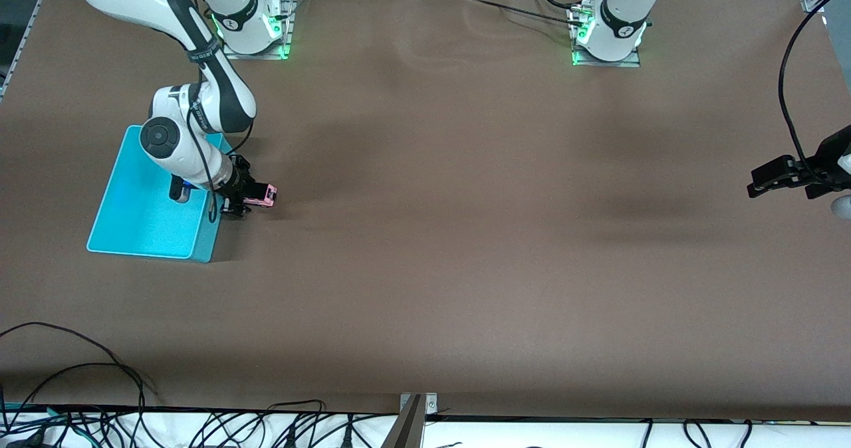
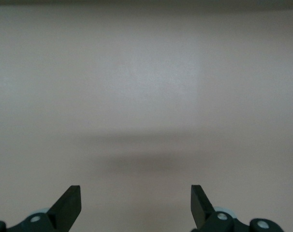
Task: Wind and store pink jeep toy
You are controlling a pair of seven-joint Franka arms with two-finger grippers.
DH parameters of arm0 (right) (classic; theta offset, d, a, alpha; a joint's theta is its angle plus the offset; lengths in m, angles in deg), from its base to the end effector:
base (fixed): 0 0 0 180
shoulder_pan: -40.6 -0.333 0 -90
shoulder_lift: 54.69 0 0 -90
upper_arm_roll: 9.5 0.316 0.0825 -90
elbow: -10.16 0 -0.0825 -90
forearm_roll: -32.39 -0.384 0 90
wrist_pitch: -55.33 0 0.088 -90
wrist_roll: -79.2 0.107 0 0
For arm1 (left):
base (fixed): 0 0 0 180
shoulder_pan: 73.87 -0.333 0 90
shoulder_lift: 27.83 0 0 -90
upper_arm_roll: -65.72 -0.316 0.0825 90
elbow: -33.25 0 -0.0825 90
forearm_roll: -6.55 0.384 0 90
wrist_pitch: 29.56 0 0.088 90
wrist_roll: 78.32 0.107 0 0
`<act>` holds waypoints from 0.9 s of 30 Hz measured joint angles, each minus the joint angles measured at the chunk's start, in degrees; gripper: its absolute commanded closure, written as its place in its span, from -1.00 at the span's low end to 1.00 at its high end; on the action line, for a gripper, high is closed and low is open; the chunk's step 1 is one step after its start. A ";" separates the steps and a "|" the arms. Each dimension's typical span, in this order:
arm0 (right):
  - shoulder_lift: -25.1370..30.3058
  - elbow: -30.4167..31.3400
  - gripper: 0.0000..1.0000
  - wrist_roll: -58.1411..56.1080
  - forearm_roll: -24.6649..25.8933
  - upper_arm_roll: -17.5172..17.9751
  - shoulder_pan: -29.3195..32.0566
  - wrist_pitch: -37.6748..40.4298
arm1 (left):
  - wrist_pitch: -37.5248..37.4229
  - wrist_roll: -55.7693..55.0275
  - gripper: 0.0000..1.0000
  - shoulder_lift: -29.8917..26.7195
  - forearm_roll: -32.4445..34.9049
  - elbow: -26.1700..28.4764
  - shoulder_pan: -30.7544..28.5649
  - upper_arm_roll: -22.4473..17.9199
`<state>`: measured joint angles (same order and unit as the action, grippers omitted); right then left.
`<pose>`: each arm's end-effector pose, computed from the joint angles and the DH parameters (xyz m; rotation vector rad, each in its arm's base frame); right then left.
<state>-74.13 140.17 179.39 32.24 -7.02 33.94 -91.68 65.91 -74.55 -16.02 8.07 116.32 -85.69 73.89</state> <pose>0.5258 0.0851 0.2043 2.1780 -2.2280 -0.0582 0.6217 0.0510 0.5700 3.1397 -0.0020 0.0196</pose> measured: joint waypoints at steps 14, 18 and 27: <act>1.13 -2.48 0.61 2.01 0.00 0.23 -0.82 3.02 | 0.00 0.00 -1.00 0.00 0.00 0.00 0.00 0.00; 1.99 -8.04 0.61 2.32 0.00 0.47 -1.08 11.81 | 0.00 0.00 -1.00 0.00 0.00 0.00 0.00 0.00; 3.63 -21.90 0.61 2.20 0.01 -2.77 -0.50 31.75 | 0.00 0.00 -1.00 0.00 0.00 0.00 -0.02 0.00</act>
<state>-70.50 118.27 181.59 32.24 -9.79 33.44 -59.93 65.91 -74.55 -16.02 8.07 116.32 -85.71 73.89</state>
